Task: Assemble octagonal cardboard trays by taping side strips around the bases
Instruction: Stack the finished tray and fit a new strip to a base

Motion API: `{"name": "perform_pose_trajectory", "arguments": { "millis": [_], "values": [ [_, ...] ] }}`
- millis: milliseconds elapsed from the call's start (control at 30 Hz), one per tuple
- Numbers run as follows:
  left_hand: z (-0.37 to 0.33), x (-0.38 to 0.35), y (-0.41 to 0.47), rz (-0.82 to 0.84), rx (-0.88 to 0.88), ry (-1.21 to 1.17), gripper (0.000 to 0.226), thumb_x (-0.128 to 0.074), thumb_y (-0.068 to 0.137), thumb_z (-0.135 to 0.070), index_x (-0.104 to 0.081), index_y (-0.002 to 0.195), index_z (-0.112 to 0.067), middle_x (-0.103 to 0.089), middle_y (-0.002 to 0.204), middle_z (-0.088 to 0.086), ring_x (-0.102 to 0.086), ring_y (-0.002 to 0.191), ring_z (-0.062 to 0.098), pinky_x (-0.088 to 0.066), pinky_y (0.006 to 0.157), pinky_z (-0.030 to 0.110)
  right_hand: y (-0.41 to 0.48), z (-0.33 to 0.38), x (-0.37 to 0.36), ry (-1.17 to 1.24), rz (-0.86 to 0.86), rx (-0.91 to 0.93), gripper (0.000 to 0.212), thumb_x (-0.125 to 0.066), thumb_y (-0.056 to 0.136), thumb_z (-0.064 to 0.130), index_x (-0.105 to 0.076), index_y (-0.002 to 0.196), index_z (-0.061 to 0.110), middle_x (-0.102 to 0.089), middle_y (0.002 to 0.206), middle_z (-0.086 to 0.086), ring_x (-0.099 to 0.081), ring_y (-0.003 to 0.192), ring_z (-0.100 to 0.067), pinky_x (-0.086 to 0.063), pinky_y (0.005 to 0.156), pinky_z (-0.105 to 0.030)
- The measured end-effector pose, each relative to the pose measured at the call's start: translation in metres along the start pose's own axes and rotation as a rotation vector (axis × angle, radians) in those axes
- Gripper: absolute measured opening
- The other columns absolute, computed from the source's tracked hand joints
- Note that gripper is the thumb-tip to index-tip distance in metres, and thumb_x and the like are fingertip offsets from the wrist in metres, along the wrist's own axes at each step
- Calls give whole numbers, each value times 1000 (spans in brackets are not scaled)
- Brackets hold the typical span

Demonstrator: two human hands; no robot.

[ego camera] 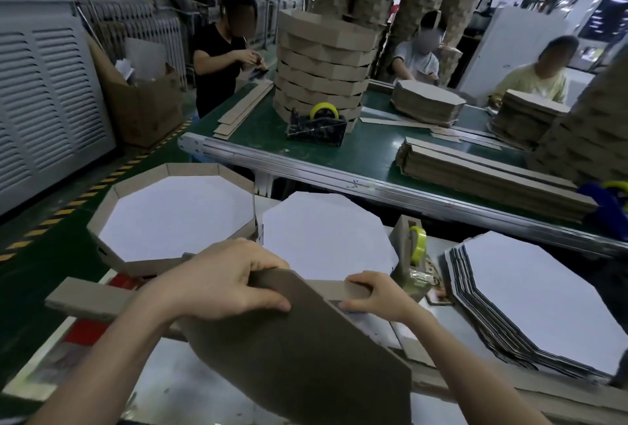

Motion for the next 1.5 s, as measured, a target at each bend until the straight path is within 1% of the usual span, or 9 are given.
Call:
{"name": "perform_pose_trajectory", "arguments": {
  "millis": [100, 267, 567, 800, 933, 1033, 1133, 1300, 1500],
  "values": [
    [2, 1, 4, -11, 2, -2, 36, -53, 79, -66, -68, 103, -43, -68, 98, -25, -62, 93, -1, -55, 83, 39, -10, -21, 7, 34, -10, -44, 45, -83, 72, 48, -71, 104, 18, -67, 99, 0, -61, 91, -17, -49, 79, -31],
    [0, 3, 15, -93, -16, 67, 57, -64, 84, -57, -32, 128, -73, -53, 79, -48, -50, 83, -17, -40, 65, 11, -13, -24, 42, 313, -155, -87, 54, -87, 71, 38, -65, 119, 25, -68, 108, 12, -64, 91, 3, -46, 72, -10],
    [-27, -15, 67, 1, 16, 133, 108, -70, 79, -57, 25, 129, -71, -60, 65, -26, -55, 72, -4, -36, 59, 14, -27, -14, 72, 515, -225, -24, 65, -80, 57, 61, -62, 117, 41, -66, 107, 25, -61, 98, 7, -48, 77, -11],
    [-43, -25, 102, 90, 89, 147, 114, -64, 85, -54, 44, 120, -63, -48, 144, -17, -53, 125, 19, -40, 99, 29, -43, -18, 89, 571, -244, 42, 68, -78, 60, 57, -66, 122, 31, -69, 109, 15, -64, 102, -5, -52, 82, -20],
    [-56, -31, 99, 20, 52, 144, 115, -65, 86, -50, 43, 121, -63, -34, 153, -16, -47, 132, 19, -41, 107, 38, -52, -22, 101, 576, -252, 43, 61, -78, 58, 56, -67, 115, 37, -69, 105, 15, -65, 97, -2, -51, 78, -17],
    [-57, -35, 90, -44, 68, 176, 117, -68, 82, -54, 42, 122, -63, -68, 119, -1, -65, 103, 26, -53, 88, 47, -57, -22, 108, 541, -210, 61, 49, -78, 60, 55, -67, 108, 47, -69, 98, 18, -64, 91, -1, -50, 76, -16],
    [-49, -31, 75, -96, 125, 174, 118, -68, 80, -57, 43, 120, -63, -63, 66, -9, -63, 62, 14, -54, 60, 31, -61, -28, 112, 540, -191, 81, 57, -78, 64, 52, -67, 117, 37, -69, 96, 17, -64, 88, -1, -50, 74, -16],
    [-21, -14, 47, -242, 233, 246, 111, -59, 84, -61, 44, 123, -59, -28, 158, -3, -57, 119, 18, -49, 95, 37, -61, -38, 105, 476, -72, 27, 78, -78, 58, 56, -60, 128, 26, -63, 115, -5, -64, 97, -16, -47, 80, -23],
    [4, -6, 20, -311, 237, 218, 105, -58, 83, -62, 39, 123, -61, -4, 156, -22, -37, 139, 16, -38, 107, 34, -51, -10, 58, 461, 50, 23, 27, -64, 94, 33, -71, 117, 21, -73, 96, 5, -62, 84, 0, -47, 73, -14]
  ]
}}
Point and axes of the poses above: each hand's wrist, its own y-axis towards the middle knuckle, its own x-axis out of the back of the hand, z = x × y, the point moved 3 cm from there along y, towards the middle knuckle
